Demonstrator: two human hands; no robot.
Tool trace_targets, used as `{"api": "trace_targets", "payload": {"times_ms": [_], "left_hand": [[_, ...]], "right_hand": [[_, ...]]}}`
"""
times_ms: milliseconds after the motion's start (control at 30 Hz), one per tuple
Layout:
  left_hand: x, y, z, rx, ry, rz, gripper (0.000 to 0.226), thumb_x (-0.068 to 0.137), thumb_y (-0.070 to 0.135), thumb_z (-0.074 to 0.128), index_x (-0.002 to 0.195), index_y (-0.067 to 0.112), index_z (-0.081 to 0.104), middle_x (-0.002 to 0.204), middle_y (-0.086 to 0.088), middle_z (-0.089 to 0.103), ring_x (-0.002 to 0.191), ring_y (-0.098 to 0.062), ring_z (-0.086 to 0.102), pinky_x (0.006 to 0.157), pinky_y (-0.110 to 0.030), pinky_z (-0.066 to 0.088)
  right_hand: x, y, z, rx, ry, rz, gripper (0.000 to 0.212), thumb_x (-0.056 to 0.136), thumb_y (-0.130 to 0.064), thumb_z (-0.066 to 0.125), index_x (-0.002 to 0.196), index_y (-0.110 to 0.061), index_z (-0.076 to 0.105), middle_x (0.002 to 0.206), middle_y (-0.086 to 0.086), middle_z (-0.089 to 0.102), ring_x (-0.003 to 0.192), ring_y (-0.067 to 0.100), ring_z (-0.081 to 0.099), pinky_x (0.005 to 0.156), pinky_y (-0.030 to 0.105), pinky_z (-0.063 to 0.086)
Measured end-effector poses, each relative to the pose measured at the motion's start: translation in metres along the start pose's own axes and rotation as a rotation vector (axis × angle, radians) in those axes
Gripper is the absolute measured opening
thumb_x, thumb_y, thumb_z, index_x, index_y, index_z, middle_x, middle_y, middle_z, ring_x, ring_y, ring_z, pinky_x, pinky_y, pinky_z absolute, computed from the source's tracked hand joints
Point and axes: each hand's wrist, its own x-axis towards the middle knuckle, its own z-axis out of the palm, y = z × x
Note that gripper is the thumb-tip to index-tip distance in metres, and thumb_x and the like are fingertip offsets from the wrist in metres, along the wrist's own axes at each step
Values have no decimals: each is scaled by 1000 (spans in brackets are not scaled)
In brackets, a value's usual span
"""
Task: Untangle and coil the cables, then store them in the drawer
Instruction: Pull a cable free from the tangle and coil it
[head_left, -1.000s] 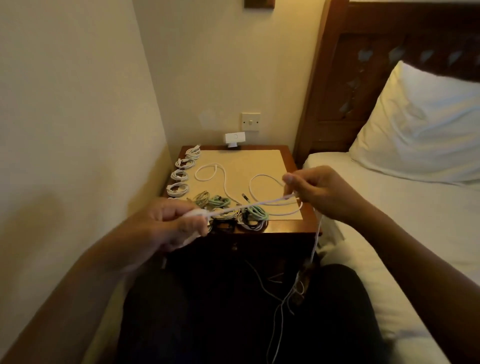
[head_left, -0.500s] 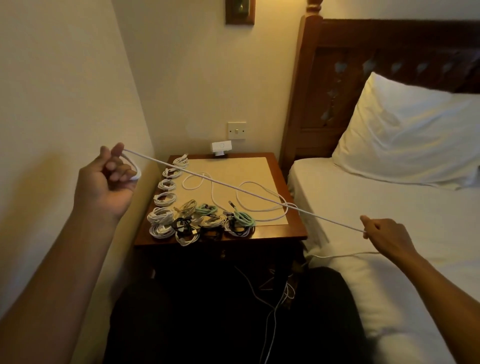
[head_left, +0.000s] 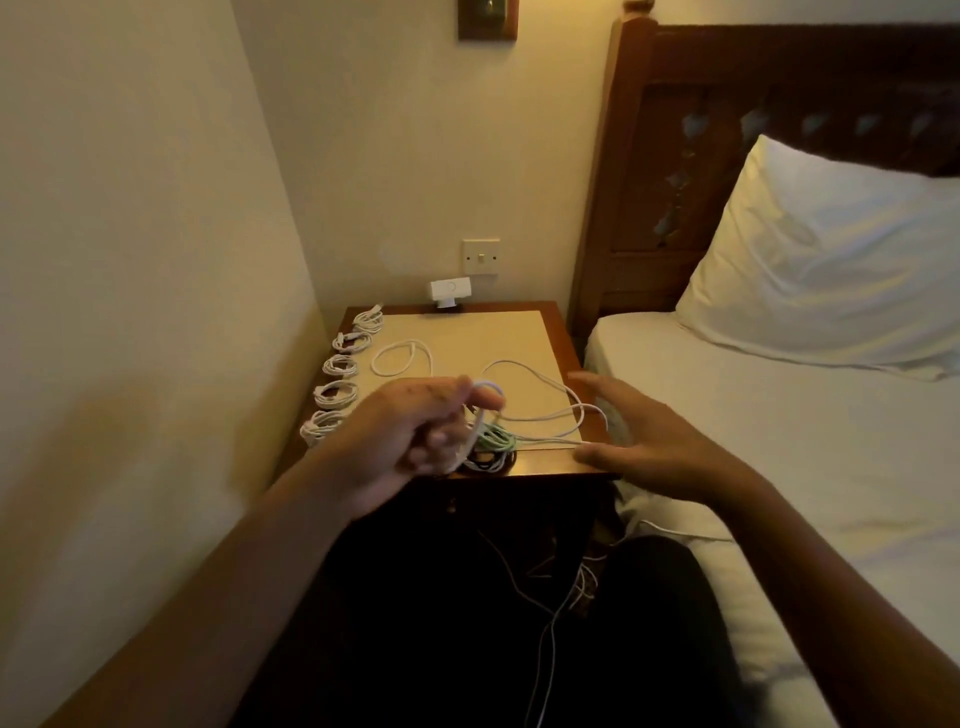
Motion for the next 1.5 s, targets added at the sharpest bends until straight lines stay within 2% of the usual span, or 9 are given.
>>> {"api": "trace_targets", "payload": {"times_ms": [267,367,467,633,767,1033,1200,1333,1500], "left_hand": [[-12,48,-5,-400,-22,303,39,101,17,40,128,-5,59,68,3,42,52,-5,35,51,-19,33],[-2,37,-31,-372,180,403,40,107,11,36,138,-10,48,76,-2,54,60,-8,48,59,-20,45],[8,-8,-36,257,388,326,37,109,13,42,143,4,50,84,-9,69,70,-20,64,69,-29,56],[-3,-67,-20,431,73,55,28,103,23,51,122,11,68,90,-17,71,71,-20,64,67,-25,51],[-24,-70,-8,-21,-113,67,43,105,27,41,127,0,65,67,-9,54,53,-15,45,55,-26,38],[-9,-42,-18,-391,132,249,42,103,24,47,130,-5,59,67,-3,54,51,-10,44,53,-22,41],[-2,-55,-11,172,308,234,33,105,22,49,134,8,57,85,-8,72,67,-18,65,71,-25,56],[-19,-56,-19,432,51,131,30,108,34,44,105,18,69,75,-2,68,63,-19,57,65,-26,47],[-47,-18,-34,435,-201,28,54,96,64,50,102,17,76,64,-5,45,55,-20,36,53,-20,34]], "right_hand": [[9,-49,71,286,184,-240,21,111,-31,38,113,-28,59,72,-13,59,60,10,49,60,40,44],[-5,-44,91,2,-108,-101,20,110,-38,37,116,-36,56,84,-7,64,60,7,54,63,40,55],[-38,-87,95,-18,-412,-208,23,109,-44,39,118,-34,58,85,-2,63,66,10,58,64,32,51],[-38,-122,47,-160,-85,-374,25,108,-33,45,108,-23,68,74,-14,54,68,7,54,62,17,41],[3,-74,36,70,268,-271,17,100,-40,60,101,-29,74,83,-15,70,79,2,64,65,23,52],[-22,-59,138,145,-15,-142,22,108,-41,43,104,-32,63,81,-2,66,67,14,59,67,39,52],[-42,-118,123,-67,-319,-199,20,108,-41,45,112,-25,56,99,-1,66,87,18,64,82,41,57],[-24,-129,47,-59,-180,-245,21,102,-41,57,82,-36,63,75,-11,63,71,-1,60,66,14,45],[13,-84,0,143,10,-281,38,81,-57,66,88,-21,79,76,1,71,72,19,64,66,35,51]]}}
